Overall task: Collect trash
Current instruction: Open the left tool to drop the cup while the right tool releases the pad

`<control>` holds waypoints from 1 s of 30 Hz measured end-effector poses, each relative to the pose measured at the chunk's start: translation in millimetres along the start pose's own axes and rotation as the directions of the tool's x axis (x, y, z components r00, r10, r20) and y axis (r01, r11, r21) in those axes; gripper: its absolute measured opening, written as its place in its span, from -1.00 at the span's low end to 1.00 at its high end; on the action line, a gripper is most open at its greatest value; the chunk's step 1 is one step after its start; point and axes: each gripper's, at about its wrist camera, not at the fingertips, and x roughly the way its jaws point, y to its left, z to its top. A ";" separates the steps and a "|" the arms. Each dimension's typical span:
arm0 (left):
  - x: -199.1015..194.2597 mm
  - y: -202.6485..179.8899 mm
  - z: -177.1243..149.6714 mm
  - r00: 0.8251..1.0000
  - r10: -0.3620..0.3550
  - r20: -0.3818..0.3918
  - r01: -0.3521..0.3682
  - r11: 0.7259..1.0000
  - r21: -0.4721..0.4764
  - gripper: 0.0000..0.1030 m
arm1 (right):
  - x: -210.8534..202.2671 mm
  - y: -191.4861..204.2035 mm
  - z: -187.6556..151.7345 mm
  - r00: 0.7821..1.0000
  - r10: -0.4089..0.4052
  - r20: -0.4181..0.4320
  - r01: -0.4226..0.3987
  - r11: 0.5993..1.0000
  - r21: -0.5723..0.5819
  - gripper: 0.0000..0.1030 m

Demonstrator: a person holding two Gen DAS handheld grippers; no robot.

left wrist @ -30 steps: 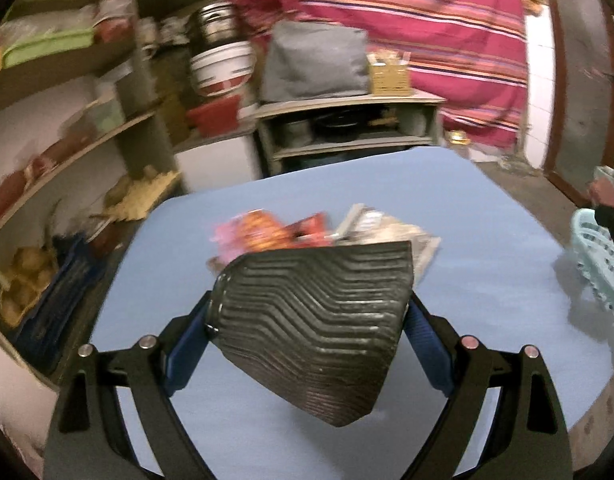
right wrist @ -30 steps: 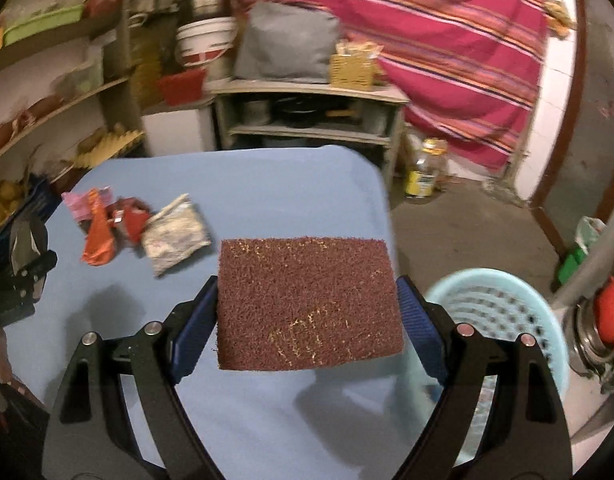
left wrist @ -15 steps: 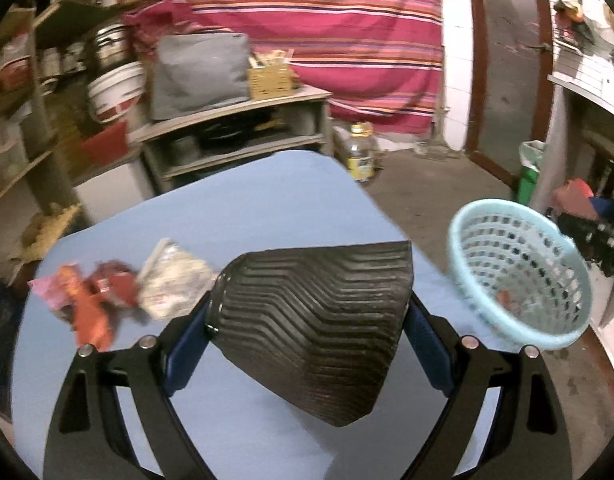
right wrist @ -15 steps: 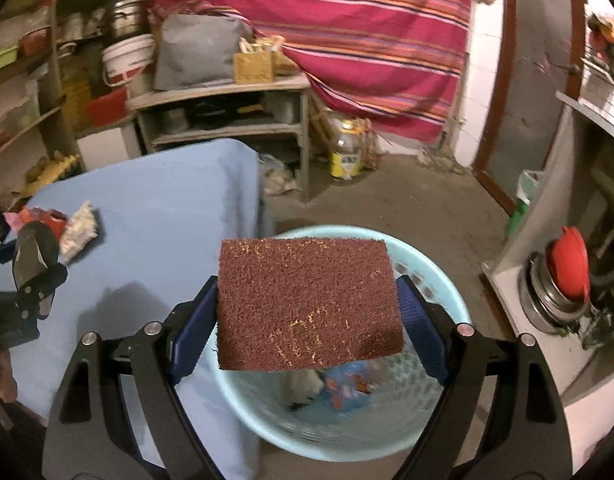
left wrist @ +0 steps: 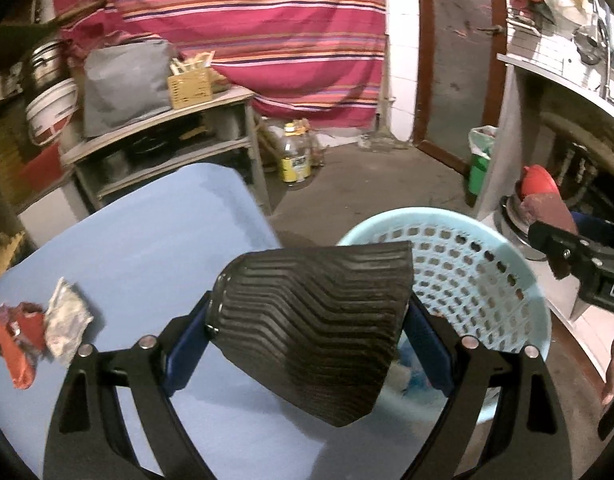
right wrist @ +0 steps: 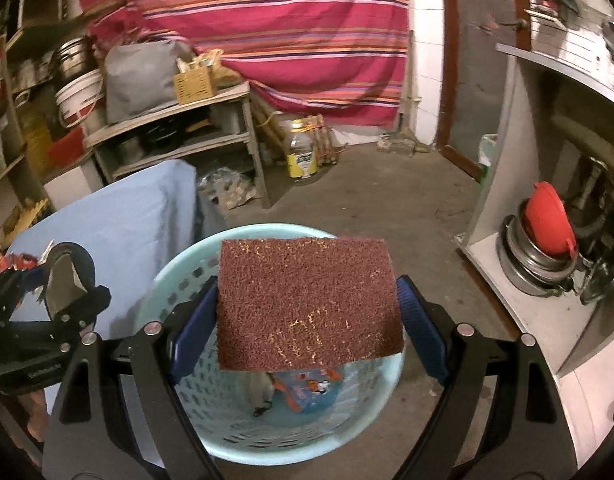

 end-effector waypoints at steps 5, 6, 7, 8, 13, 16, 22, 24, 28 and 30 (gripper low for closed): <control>24.5 -28.3 9.8 0.999 -0.040 -0.020 0.040 0.999 0.022 0.72 | -0.9 -20.6 -0.5 1.000 -0.014 0.002 0.014 0.999 0.049 0.65; 27.4 -33.1 9.5 0.999 -0.044 -0.023 0.045 0.999 0.028 0.72 | -2.3 -24.7 -0.6 1.000 -0.021 0.005 0.021 0.998 0.055 0.64; 30.5 -36.9 9.9 0.998 -0.051 -0.025 0.052 0.998 0.033 0.72 | -2.6 -28.2 -0.1 1.000 -0.024 0.007 0.023 0.998 0.064 0.65; 34.8 -41.1 10.9 0.997 -0.066 -0.027 0.067 0.997 0.036 0.72 | -2.6 -31.7 -0.3 1.000 -0.023 0.007 0.023 0.997 0.073 0.65; 42.3 -45.3 11.7 0.993 -0.106 -0.044 0.107 0.994 0.020 0.73 | -1.7 -38.2 -2.0 1.000 -0.023 0.003 0.022 0.995 0.100 0.65; 42.1 -46.8 11.4 0.994 -0.099 -0.045 0.101 0.994 0.032 0.74 | -0.6 -34.8 -1.8 1.000 -0.019 0.000 0.019 0.995 0.094 0.65; 30.0 -27.2 6.6 0.997 -0.069 -0.045 0.070 0.998 0.007 0.75 | 5.3 -24.8 0.8 1.000 -0.012 -0.006 0.013 0.998 0.068 0.65; 23.2 -15.1 4.7 0.999 -0.038 -0.036 0.038 0.999 0.001 0.75 | 8.8 -17.3 0.5 1.000 -0.006 -0.014 0.007 0.999 0.053 0.65; 7.6 16.8 0.6 1.000 0.021 -0.016 -0.022 0.999 -0.041 0.75 | 17.6 6.1 1.5 1.000 0.015 -0.024 -0.015 1.000 0.012 0.65; 0.0 32.6 -1.7 0.999 0.045 -0.010 -0.045 0.997 -0.061 0.75 | 22.1 18.5 1.7 0.999 0.033 -0.027 -0.033 0.999 -0.004 0.66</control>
